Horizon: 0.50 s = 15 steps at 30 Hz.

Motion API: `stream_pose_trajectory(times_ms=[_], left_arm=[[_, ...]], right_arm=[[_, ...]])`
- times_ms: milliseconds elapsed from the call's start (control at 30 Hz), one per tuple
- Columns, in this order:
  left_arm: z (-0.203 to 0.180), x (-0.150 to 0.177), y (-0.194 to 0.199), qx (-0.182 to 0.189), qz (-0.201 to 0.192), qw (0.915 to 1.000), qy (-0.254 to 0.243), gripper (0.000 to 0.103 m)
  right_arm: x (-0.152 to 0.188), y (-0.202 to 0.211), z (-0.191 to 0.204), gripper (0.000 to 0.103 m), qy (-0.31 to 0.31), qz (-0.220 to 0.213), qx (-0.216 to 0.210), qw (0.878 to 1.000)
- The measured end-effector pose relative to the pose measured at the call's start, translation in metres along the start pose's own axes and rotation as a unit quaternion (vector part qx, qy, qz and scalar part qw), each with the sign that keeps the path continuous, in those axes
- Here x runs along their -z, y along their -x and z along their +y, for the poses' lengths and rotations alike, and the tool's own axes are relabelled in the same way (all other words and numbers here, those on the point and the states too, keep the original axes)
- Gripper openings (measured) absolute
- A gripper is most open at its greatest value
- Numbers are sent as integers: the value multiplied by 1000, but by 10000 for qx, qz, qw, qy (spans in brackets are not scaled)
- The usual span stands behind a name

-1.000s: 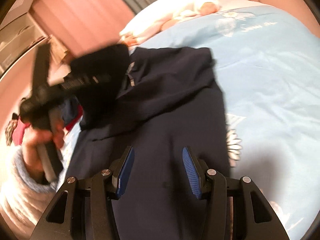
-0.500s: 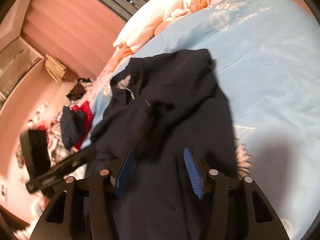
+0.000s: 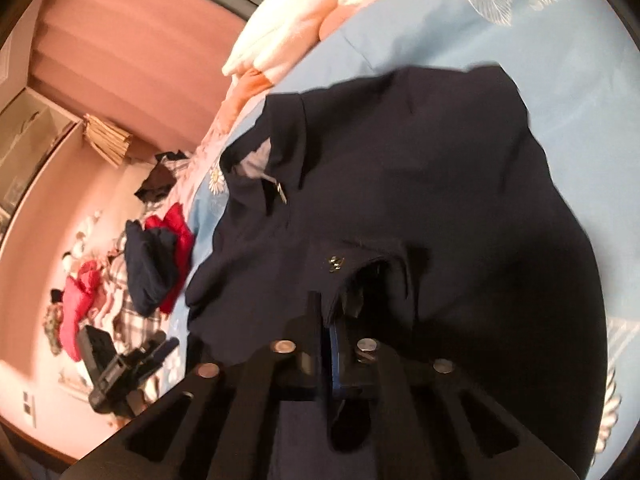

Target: Fold large clothes

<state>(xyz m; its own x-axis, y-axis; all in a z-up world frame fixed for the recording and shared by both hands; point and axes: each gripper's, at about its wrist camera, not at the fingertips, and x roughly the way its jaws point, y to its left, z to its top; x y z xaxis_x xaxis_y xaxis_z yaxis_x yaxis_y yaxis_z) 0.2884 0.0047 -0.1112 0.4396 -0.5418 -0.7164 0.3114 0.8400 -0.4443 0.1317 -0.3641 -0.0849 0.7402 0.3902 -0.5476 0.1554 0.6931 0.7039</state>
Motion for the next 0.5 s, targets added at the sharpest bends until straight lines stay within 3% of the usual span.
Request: stream_pose_trajectory(times_ms=[33, 133, 300, 367, 467, 500], left_arm=[[3, 1, -8, -152, 69, 9999, 45, 78], [12, 5, -19, -132, 166, 9996, 185, 77], [24, 13, -21, -119, 236, 9994, 215, 76], [31, 13, -22, -148, 277, 9990, 309, 75], [40, 13, -15, -72, 264, 9985, 472, 74], [41, 13, -11, -35, 275, 9984, 490, 74]], right_arm=[[-4, 3, 4, 5, 100, -62, 64, 9999], [-17, 20, 27, 4, 581, -325, 91, 9977], [-24, 56, 50, 4, 1658, -1072, -18, 9803], [-23, 42, 29, 4, 1495, -712, 170, 9860], [-11, 10, 1, 5, 1394, -94, 993, 9852], [-7, 3, -12, 6, 1183, 138, 1034, 9875]])
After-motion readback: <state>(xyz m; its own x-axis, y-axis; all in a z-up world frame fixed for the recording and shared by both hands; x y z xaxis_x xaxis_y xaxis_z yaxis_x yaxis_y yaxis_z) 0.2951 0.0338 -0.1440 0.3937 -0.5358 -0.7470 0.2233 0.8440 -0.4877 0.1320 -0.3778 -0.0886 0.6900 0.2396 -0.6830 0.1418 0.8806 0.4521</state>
